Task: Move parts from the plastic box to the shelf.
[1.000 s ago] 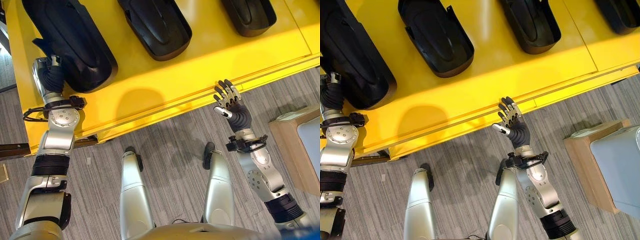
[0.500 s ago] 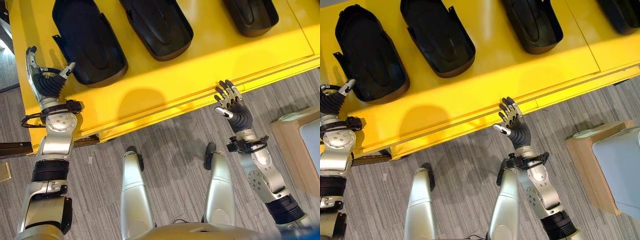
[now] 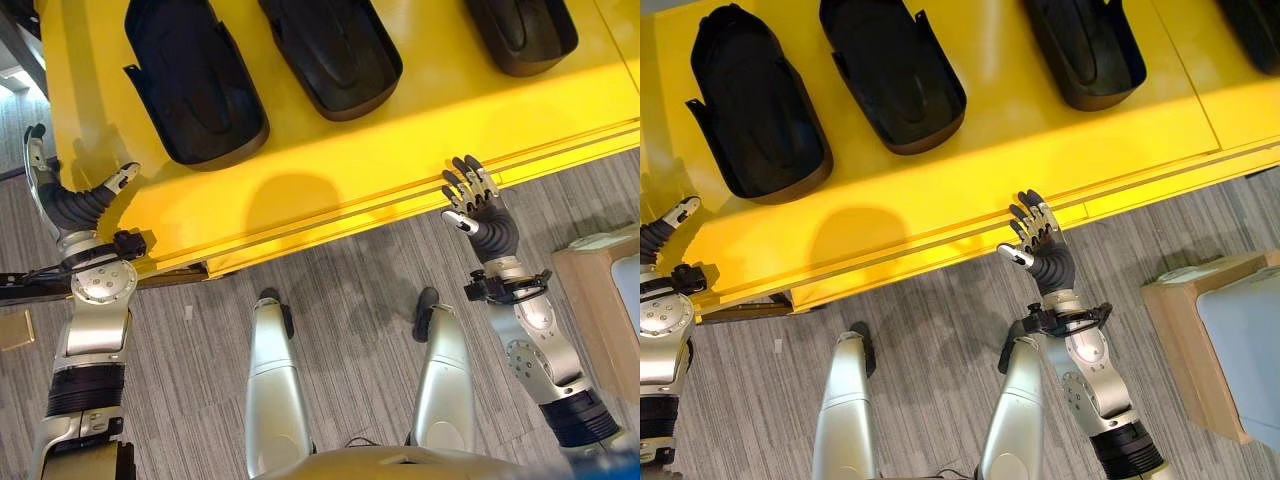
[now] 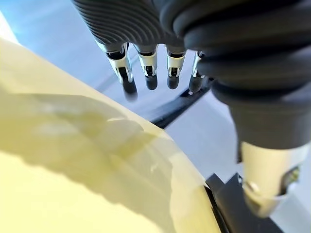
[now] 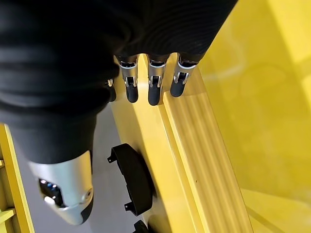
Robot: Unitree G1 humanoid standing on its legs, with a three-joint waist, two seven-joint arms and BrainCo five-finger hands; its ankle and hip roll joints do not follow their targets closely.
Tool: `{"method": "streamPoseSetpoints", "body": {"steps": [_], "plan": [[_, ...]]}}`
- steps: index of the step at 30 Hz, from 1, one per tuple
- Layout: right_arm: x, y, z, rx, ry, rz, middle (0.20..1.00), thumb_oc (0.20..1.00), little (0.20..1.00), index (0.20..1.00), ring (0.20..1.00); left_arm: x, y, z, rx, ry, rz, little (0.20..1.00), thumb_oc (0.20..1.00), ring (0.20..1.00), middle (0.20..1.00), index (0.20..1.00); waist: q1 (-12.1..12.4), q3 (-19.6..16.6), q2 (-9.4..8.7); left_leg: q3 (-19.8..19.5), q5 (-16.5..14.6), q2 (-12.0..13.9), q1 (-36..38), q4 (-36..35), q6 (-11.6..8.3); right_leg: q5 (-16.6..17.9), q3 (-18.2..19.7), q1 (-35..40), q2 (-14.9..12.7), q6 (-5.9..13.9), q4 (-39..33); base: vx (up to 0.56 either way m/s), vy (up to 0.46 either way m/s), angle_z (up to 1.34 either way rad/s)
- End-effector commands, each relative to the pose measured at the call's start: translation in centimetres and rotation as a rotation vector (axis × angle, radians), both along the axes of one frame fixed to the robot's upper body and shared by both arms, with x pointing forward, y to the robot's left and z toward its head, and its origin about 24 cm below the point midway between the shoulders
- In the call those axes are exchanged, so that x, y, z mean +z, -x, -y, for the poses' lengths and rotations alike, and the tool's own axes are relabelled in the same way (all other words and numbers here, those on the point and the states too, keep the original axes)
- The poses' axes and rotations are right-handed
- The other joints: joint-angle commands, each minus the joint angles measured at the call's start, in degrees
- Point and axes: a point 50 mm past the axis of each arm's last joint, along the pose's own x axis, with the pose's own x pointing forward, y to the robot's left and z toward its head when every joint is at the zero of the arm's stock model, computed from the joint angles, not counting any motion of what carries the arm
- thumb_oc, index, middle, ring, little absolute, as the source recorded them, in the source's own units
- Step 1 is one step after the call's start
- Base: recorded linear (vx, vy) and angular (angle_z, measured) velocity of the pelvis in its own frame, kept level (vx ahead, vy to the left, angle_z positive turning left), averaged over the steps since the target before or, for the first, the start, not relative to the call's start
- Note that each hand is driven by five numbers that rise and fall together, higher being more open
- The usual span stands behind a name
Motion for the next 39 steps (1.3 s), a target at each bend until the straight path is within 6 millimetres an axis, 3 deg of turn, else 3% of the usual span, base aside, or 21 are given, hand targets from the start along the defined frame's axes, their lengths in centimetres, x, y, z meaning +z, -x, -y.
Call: {"method": "streamPoseSetpoints", "body": {"steps": [1, 8, 9, 10, 13, 14, 18, 24, 29, 33, 35, 39], "plan": [[3.4, 0.4, 0.4, -0.027, 0.002, 0.197, 1.000, 1.000, 1.000, 1.000, 1.000, 4.0, 0.9, 1.0, -0.035, -0.133, 0.216, 1.000, 1.000, 1.000, 1.000, 1.000, 0.79, -1.90, -0.28, 0.22, 1.91, -1.30, 2.78, -4.31, 1.86, -2.67, 1.82, -0.67, -0.03, -2.64, 4.92, 0.00, 0.000, 0.00], [4.5, 0.6, 0.5, -0.058, 0.068, 0.272, 1.000, 1.000, 1.000, 1.000, 1.000, 5.9, 2.4, 3.7, -0.160, -0.195, 0.372, 1.000, 1.000, 1.000, 1.000, 1.000, 1.15, -2.13, -0.32, 0.22, 1.82, -1.41, 3.74, -4.65, 1.87, -2.71, 1.71, 0.19, 0.00, -2.57, 4.81, -0.01, 0.003, 0.00], [5.0, 0.7, 0.5, -0.065, 0.092, 0.302, 1.000, 1.000, 1.000, 1.000, 1.000, 6.1, 2.7, 4.3, -0.195, -0.217, 0.386, 1.000, 1.000, 1.000, 1.000, 1.000, 1.23, -1.83, -0.39, 0.18, 3.37, -1.72, 3.40, -5.03, 2.14, -1.24, 1.63, -0.14, -0.12, -2.97, 4.21, 0.00, 0.000, 0.00], [5.0, 0.7, 0.5, -0.065, 0.093, 0.301, 1.000, 1.000, 1.000, 1.000, 1.000, 6.1, 2.7, 4.3, -0.195, -0.216, 0.384, 1.000, 1.000, 1.000, 1.000, 1.000, 1.21, -2.15, -0.34, 0.20, 2.03, -1.51, 4.02, -4.95, 1.91, -2.47, 1.66, 0.36, -0.07, -2.53, 4.56, 0.00, 0.000, 0.00], [6.5, 0.9, 0.5, -0.099, 0.184, 0.393, 1.000, 1.000, 1.000, 1.000, 1.000, 6.3, 3.1, 6.0, -0.302, -0.255, 0.396, 1.000, 1.000, 1.000, 1.000, 1.000, 1.33, -2.10, -0.37, 0.17, 2.12, -1.63, 5.29, -5.63, 1.94, -2.43, 1.51, 1.90, -0.14, -2.43, 4.03, 0.00, 0.006, 0.05], [7.4, 0.8, 0.6, -0.123, 0.240, 0.442, 1.000, 1.000, 1.000, 1.000, 1.000, 6.4, 3.2, 6.6, -0.342, -0.276, 0.401, 1.000, 1.000, 1.000, 1.000, 1.000, 1.40, -1.78, -0.45, 0.15, 3.62, -1.88, 5.20, -6.09, 2.15, -1.08, 1.41, 1.97, -0.23, -2.84, 3.34, -0.08, 0.004, 0.02], [8.9, 0.5, 0.8, -0.203, 0.387, 0.533, 1.000, 1.000, 1.000, 1.000, 1.000, 6.6, 3.2, 7.6, -0.408, -0.322, 0.388, 1.000, 1.000, 1.000, 1.000, 1.000, 1.63, -1.85, -0.49, 0.15, 3.64, -1.93, 6.31, -6.51, 2.15, -1.08, 1.23, 3.14, -0.28, -2.74, 2.94, -0.02, -0.003, 0.03], [12.7, -2.0, 1.3, -0.354, 0.638, 0.671, 1.000, 1.000, 1.000, 1.000, 1.000, 7.3, 2.7, 9.8, -0.549, -0.421, 0.376, 1.000, 1.000, 1.000, 1.000, 1.000, 2.62, -1.87, -0.81, -0.17, 3.37, -2.29, 9.31, -7.41, 2.09, -1.37, 1.01, 6.44, -0.57, -2.52, 2.24, 0.00, -0.017, 0.05], [15.3, -4.0, 2.1, -0.432, 0.809, 0.700, 1.000, 1.000, 1.000, 1.000, 1.000, 7.2, 2.5, 10.7, -0.627, -0.424, 0.355, 1.000, 1.000, 1.000, 1.000, 1.000, 3.61, -1.83, -1.19, -0.39, 3.43, -2.48, 10.39, -7.60, 1.97, -1.59, 1.04, 7.61, -0.71, -2.61, 2.19, -0.01, -0.014, 0.03], [17.7, -5.8, 1.4, -0.465, 0.970, 0.741, 1.000, 1.000, 1.000, 1.000, 1.000, 6.7, 2.4, 11.1, -0.664, -0.412, 0.340, 1.000, 1.000, 1.000, 1.000, 1.000, 4.60, -1.38, -1.22, -0.17, 3.76, -2.45, 11.19, -8.18, 1.83, -1.38, 1.25, 7.99, -0.61, -2.74, 1.97, -0.02, -0.004, 0.00], [18.1, -6.0, 1.2, -0.473, 1.003, 0.756, 1.000, 1.000, 1.000, 1.000, 1.000, 6.6, 2.3, 11.1, -0.672, -0.406, 0.331, 1.000, 1.000, 1.000, 1.000, 1.000, 4.79, -1.29, -1.13, -0.14, 3.87, -2.54, 11.20, -8.36, 1.78, -1.37, 1.25, 7.90, -0.62, -2.76, 1.92, -0.03, -0.001, 0.00], [19.1, -8.1, 0.9, -0.515, 1.255, 0.737, 1.000, 1.000, 1.000, 1.000, 1.000, 5.6, 2.0, 11.4, -0.714, -0.356, 0.293, 1.000, 1.000, 1.000, 1.000, 1.000, 5.90, -1.36, -0.61, -0.22, 4.09, -2.49, 10.86, -8.21, 1.83, -1.46, 1.16, 7.60, -0.68, -2.95, 2.20, -0.02, -0.013, 0.02]]}}
